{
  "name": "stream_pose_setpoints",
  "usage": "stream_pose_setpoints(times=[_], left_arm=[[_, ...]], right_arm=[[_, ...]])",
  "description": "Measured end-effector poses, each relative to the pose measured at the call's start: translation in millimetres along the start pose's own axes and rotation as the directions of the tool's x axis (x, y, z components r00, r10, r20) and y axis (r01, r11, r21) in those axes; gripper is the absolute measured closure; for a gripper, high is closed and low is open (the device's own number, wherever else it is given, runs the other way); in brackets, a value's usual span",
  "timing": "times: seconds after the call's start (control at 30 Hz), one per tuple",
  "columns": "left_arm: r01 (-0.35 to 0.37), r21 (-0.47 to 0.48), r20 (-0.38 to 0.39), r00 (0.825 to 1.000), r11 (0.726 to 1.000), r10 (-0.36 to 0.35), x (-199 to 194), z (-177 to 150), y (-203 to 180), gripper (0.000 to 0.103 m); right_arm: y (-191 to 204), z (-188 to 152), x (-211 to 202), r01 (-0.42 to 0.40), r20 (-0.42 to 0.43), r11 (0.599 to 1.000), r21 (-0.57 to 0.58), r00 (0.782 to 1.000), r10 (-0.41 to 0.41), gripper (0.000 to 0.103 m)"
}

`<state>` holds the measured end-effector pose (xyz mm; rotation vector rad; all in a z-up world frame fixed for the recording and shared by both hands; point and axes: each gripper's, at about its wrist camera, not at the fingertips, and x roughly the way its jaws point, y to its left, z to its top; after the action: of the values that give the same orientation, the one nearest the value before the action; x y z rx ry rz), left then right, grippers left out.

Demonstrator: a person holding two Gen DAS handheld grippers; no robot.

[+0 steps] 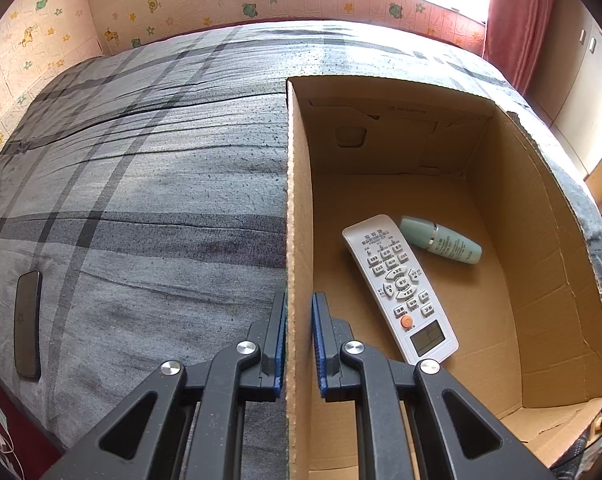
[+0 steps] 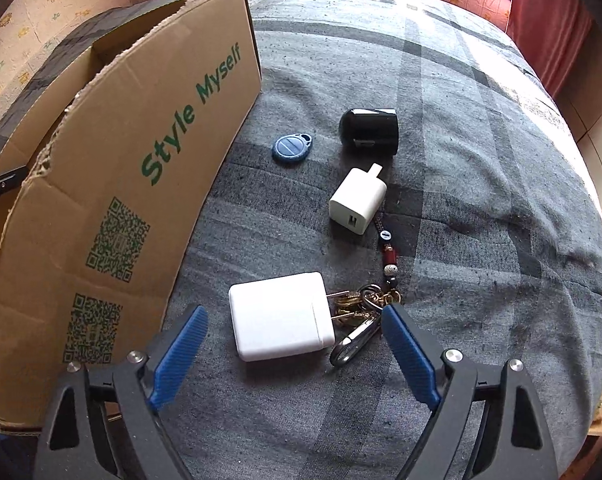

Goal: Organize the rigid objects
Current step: 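Grasp the large white charger with the right gripper and lift it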

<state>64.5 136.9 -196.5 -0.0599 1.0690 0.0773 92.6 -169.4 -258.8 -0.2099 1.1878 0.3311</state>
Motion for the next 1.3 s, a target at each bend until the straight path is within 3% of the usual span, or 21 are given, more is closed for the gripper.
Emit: stream_pose_setpoints(times=[0.2,0.27,0.3,0.33,0.93,1.3], left_arm=[[-0.009,0.006,-0.001,1.0,1.0,0.009,1,0,-2,0.09],[-0.009,0.005,0.0,1.0,1.0,0.009,1,0,-2,0.09],[-0.007,0.004,0.001,1.0,1.0,0.007,1,0,-1,0.09],[-0.007,0.003,0.001,1.0,1.0,0.007,1,0,-1,0.09],[-0.003,0.001,0.003,1.0,1.0,0.003,0,-1,-1,0.09],[-0.003,0.001,0.003,1.0,1.0,0.003,0,-1,-3,0.09]], right_arm=[[0,3,7,-0.013,-0.013,1.0,-0.007,1.0,0.013,0.014],[2,4,8,-0.017,-0.019,1.0,-0.016,1.0,0.016,0.028],[4,4,8,-0.015,-0.026,1.0,-0.021,1.0,0.014,0.043],[5,4,8,-0.021,-0.03,0.999,-0.025,0.999,0.02,0.047],[5,4,-27,-0.064,0.026,0.997,0.039,0.998,0.063,0.048],[4,16,-67,-0.029,0.069,0.999,0.041,0.997,0.026,0.048]])
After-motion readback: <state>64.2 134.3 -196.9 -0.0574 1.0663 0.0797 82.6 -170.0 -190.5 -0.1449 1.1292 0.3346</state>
